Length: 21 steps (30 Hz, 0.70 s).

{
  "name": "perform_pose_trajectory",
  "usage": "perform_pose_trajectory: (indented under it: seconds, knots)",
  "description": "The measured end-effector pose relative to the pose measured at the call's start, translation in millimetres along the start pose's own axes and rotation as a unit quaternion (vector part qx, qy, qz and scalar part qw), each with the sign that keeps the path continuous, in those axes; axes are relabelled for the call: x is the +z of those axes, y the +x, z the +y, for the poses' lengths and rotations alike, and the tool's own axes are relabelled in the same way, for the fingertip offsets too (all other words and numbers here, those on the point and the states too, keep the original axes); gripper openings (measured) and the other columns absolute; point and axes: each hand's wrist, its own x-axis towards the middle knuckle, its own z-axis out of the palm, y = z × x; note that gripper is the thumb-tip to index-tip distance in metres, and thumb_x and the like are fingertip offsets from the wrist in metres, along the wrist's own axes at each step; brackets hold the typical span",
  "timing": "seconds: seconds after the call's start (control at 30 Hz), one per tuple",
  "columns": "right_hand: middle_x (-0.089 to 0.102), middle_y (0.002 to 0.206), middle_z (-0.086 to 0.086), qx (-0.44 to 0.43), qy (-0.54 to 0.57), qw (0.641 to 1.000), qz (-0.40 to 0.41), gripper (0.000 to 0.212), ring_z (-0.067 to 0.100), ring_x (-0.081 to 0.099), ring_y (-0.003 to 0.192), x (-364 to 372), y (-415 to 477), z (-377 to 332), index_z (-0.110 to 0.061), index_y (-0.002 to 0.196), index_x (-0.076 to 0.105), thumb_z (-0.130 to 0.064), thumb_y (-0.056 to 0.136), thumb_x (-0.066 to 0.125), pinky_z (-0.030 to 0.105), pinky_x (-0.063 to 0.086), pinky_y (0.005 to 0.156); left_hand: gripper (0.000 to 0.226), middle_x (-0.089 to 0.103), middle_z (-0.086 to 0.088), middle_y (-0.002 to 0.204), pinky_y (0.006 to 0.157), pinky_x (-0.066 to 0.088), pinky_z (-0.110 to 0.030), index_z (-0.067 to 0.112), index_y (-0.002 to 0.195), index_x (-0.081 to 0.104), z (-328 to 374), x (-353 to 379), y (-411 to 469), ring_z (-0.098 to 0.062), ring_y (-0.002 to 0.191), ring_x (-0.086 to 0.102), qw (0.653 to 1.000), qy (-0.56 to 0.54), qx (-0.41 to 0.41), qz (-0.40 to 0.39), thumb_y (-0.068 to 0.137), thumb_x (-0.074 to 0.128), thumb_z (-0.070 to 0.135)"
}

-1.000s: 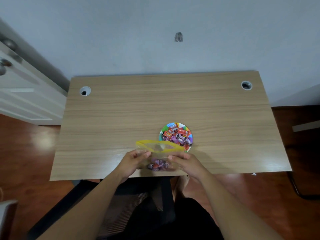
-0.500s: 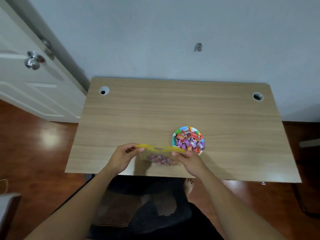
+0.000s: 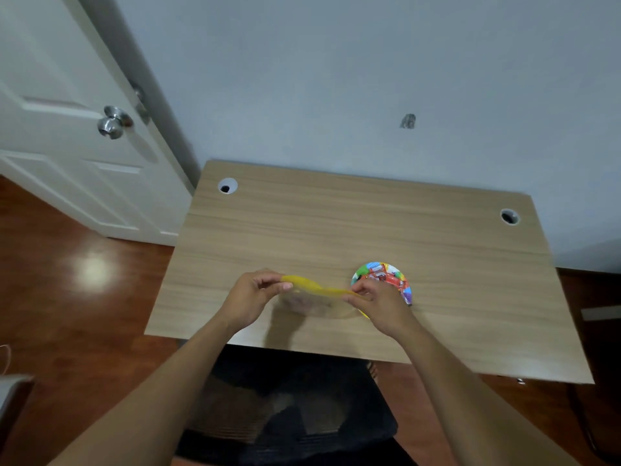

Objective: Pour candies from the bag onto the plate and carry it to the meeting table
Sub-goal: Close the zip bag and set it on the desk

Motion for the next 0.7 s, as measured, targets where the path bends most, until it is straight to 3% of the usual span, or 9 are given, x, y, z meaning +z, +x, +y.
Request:
perform_pose_trajectory:
  seconds: [0.13, 0.27, 0.33, 0.4, 0.47, 0.57, 0.63, 0.7]
  knots:
    - [0.081, 0.091, -0.005, 0.011, -0.039, 0.999, 0.011, 0.013, 0.015, 0.075, 0.091, 2.1, 3.8, -13.3, -0.025, 0.095, 0.079, -0.037, 0.096, 0.079, 0.037, 0.055, 0.084, 0.015, 0.080, 0.003, 0.086, 0.083, 0.054, -0.017, 0.023, 0.088, 0.086, 6.0, -7.2, -0.1, -0.009, 0.082, 0.068, 0.998, -0.051, 0.000, 0.032, 0.092, 0.083, 0.009]
    - [0.079, 0.098, -0.009, -0.013, -0.091, 0.996, -0.014, 0.018, 0.015, 0.072, 0.095, 5.7, 1.0, -33.0, -0.027, 0.107, 0.076, -0.040, 0.095, 0.080, 0.033, 0.053, 0.081, 0.005, 0.081, -0.004, 0.087, 0.081, 0.053, -0.025, 0.019, 0.091, 0.083, 11.3, -14.8, 0.5, -0.011, 0.081, 0.067, 0.999, -0.036, 0.013, 0.026, 0.095, 0.081, 0.019]
    - [0.077, 0.111, -0.012, -0.028, -0.125, 0.991, -0.025, 0.038, 0.014, 0.071, 0.103, 9.8, 0.3, -47.1, -0.029, 0.122, 0.073, -0.049, 0.090, 0.082, 0.034, 0.056, 0.092, 0.010, 0.077, 0.006, 0.077, 0.071, 0.049, -0.018, 0.019, 0.087, 0.080, 17.9, -16.6, 0.8, -0.007, 0.072, 0.064, 0.999, -0.024, 0.018, 0.031, 0.096, 0.080, 0.015]
    - [0.073, 0.132, -0.012, -0.061, -0.154, 0.986, -0.026, 0.061, 0.014, 0.068, 0.121, 16.5, 1.8, -60.6, -0.031, 0.139, 0.065, -0.058, 0.086, 0.082, 0.038, 0.055, 0.105, 0.012, 0.076, 0.004, 0.075, 0.067, 0.048, -0.017, 0.018, 0.085, 0.079, 24.3, -17.9, 1.3, -0.008, 0.072, 0.064, 0.999, -0.002, 0.032, 0.041, 0.096, 0.080, 0.013]
    - [0.062, 0.149, -0.009, -0.098, -0.170, 0.980, -0.021, 0.082, 0.015, 0.060, 0.136, 23.0, 4.3, -76.7, -0.033, 0.152, 0.053, -0.064, 0.082, 0.083, 0.041, 0.050, 0.115, 0.011, 0.080, -0.004, 0.080, 0.070, 0.051, -0.026, 0.017, 0.085, 0.078, 26.6, -20.7, 2.9, -0.012, 0.075, 0.068, 0.997, 0.031, 0.052, 0.056, 0.095, 0.080, 0.014]
    - [0.053, 0.159, -0.007, -0.115, -0.173, 0.978, -0.031, 0.103, 0.016, 0.052, 0.145, 33.4, 8.4, -104.2, -0.034, 0.160, 0.043, -0.077, 0.074, 0.079, 0.044, 0.043, 0.121, 0.013, 0.078, -0.006, 0.080, 0.073, 0.052, -0.033, 0.015, 0.082, 0.075, 29.9, -25.6, 4.8, -0.022, 0.076, 0.071, 0.991, 0.078, 0.075, 0.085, 0.094, 0.080, 0.014]
    - [0.058, 0.155, -0.007, -0.128, -0.182, 0.975, -0.020, 0.099, 0.018, 0.056, 0.142, 41.2, 13.3, -117.0, -0.033, 0.156, 0.048, -0.081, 0.073, 0.072, 0.046, 0.046, 0.119, 0.016, 0.076, -0.001, 0.075, 0.068, 0.052, -0.029, 0.015, 0.079, 0.072, 34.3, -27.6, 4.9, -0.019, 0.071, 0.069, 0.985, 0.105, 0.093, 0.100, 0.093, 0.079, 0.012]
    - [0.068, 0.141, -0.009, -0.145, -0.192, 0.971, -0.005, 0.073, 0.019, 0.065, 0.130, 46.6, 18.5, -126.3, -0.034, 0.143, 0.059, -0.071, 0.081, 0.072, 0.049, 0.051, 0.112, 0.018, 0.073, -0.001, 0.072, 0.058, 0.051, -0.018, 0.015, 0.077, 0.073, 39.4, -27.7, 4.1, -0.010, 0.059, 0.065, 0.986, 0.097, 0.092, 0.102, 0.093, 0.078, 0.007]
